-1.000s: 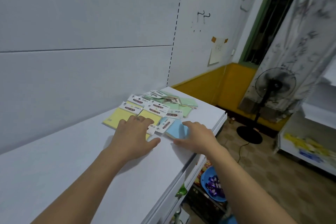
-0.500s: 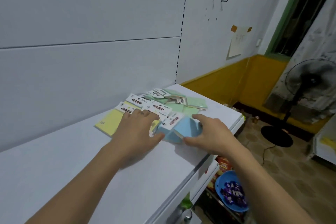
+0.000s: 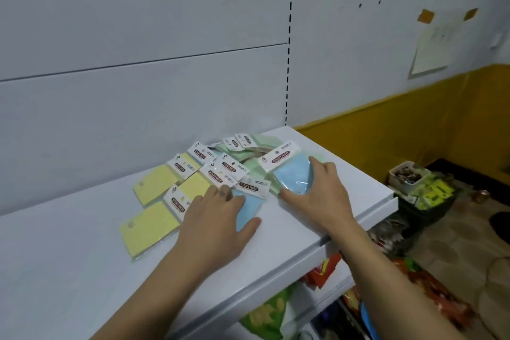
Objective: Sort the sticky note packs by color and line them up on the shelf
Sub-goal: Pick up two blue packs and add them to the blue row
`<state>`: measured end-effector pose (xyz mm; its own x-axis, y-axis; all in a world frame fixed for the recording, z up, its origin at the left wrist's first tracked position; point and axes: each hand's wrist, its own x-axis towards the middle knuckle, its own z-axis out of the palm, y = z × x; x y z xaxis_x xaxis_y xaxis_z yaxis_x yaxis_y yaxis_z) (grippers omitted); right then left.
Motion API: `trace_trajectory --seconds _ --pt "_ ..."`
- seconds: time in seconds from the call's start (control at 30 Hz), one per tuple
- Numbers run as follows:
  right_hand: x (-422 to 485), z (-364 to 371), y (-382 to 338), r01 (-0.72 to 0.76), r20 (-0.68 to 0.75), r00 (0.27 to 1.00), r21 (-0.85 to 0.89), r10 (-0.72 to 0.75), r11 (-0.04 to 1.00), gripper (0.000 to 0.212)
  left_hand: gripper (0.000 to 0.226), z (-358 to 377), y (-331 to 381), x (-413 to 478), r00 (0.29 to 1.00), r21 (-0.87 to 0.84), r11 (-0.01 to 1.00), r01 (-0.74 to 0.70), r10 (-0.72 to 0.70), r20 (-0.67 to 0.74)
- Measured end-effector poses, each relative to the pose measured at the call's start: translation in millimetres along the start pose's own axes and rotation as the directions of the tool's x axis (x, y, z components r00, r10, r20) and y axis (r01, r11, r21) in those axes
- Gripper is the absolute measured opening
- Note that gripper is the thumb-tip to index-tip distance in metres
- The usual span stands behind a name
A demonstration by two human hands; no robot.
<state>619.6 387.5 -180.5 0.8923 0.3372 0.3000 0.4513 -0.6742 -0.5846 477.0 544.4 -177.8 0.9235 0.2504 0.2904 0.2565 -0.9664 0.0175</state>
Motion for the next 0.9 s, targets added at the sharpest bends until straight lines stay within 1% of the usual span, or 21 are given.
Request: trace_trajectory --seconds 0.07,0.13,0.23,0.33,0.4,0.47,0.57,0.7,0.8,0.83,0.9 --pt "-0.4 5.9 4.4 -0.004 0.022 1.000 0.003 0.004 1.000 0.089 0.062 4.4 2.6 -5.3 0.999 0.001 0.999 0.036 -0.036 0.006" --pt "2.3 6.8 7.8 -0.012 0.021 1.000 0.026 0.011 1.000 0.089 0.057 5.7 2.5 -8.2 0.999 -0.037 0.999 0.038 -0.038 0.009" --pt "5.8 4.5 11.7 0.004 0.045 0.999 0.049 -0.006 0.999 0.092 0.050 3.4 0.7 -12.7 1.000 -0.177 0.984 0.003 0.001 0.025" --pt "8.0 2.7 14.0 0.009 0.054 0.998 0.099 -0.015 0.995 0.096 0.046 0.3 -0.5 -17.1 0.999 -0.322 0.947 -0.021 0.030 0.022" --pt "9.9 2.1 14.4 0.005 0.053 0.999 0.127 -0.012 0.992 0.094 0.037 -1.1 0.8 -18.0 1.000 -0.402 0.916 -0.013 0.011 -0.008" --pt "10.4 1.6 15.4 -0.003 0.058 0.998 0.163 -0.006 0.987 0.089 0.030 -2.7 5.1 -16.8 0.999 -0.433 0.901 0.001 -0.015 -0.028" --pt "9.8 0.5 16.3 0.003 0.065 0.998 0.214 -0.018 0.977 0.081 0.037 -3.9 10.6 -15.2 1.000 -0.333 0.943 0.008 -0.006 0.008" --pt "9.8 -2.1 18.0 0.031 0.070 0.996 0.303 -0.054 0.953 0.067 0.059 -5.8 9.9 -14.7 0.990 -0.189 0.975 0.114 -0.096 0.103" --pt "10.0 -6.9 22.2 0.009 0.105 0.993 0.407 -0.057 0.913 0.057 0.069 -14.0 14.6 -8.5 0.981 -0.024 0.991 0.132 -0.126 0.150" --pt "10.1 -8.8 23.9 -0.002 0.114 0.992 0.448 -0.055 0.894 0.054 0.075 -16.6 14.8 -5.6 0.973 -0.001 0.991 0.132 -0.129 0.190" --pt "9.9 -11.7 27.5 -0.022 0.125 0.991 0.522 -0.050 0.852 0.047 0.087 -22.7 12.2 -0.1 0.941 -0.035 0.988 0.150 -0.132 0.312"
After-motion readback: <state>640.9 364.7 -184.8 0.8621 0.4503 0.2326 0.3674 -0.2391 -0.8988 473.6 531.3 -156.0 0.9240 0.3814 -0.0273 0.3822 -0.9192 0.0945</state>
